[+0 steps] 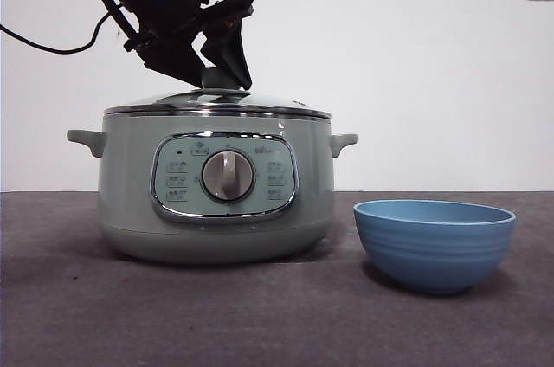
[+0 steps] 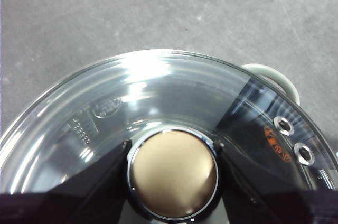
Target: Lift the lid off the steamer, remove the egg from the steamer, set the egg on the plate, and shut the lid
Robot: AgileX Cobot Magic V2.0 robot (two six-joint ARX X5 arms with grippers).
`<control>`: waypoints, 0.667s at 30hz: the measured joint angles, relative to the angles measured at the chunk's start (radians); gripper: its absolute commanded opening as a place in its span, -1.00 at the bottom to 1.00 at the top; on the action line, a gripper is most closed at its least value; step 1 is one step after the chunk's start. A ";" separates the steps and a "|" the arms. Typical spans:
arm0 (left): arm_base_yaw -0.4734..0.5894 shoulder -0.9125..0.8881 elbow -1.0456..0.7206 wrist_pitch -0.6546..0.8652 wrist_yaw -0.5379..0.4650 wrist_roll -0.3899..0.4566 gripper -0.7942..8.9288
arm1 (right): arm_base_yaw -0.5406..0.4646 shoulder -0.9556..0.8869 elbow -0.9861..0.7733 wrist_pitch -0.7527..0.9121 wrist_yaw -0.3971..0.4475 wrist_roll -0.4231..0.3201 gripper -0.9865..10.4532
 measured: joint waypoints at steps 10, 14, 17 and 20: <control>-0.005 0.000 0.004 -0.019 -0.012 -0.005 -0.64 | 0.000 0.000 0.000 0.000 0.000 0.000 0.16; -0.005 0.000 0.009 -0.034 -0.017 -0.006 0.27 | 0.000 0.000 0.000 0.000 0.000 0.000 0.16; -0.005 0.000 0.009 -0.036 -0.017 -0.005 0.29 | 0.000 0.000 0.000 -0.010 0.000 0.000 0.16; -0.008 -0.012 0.009 -0.057 -0.016 -0.003 0.29 | 0.000 0.000 0.000 -0.030 0.000 0.000 0.16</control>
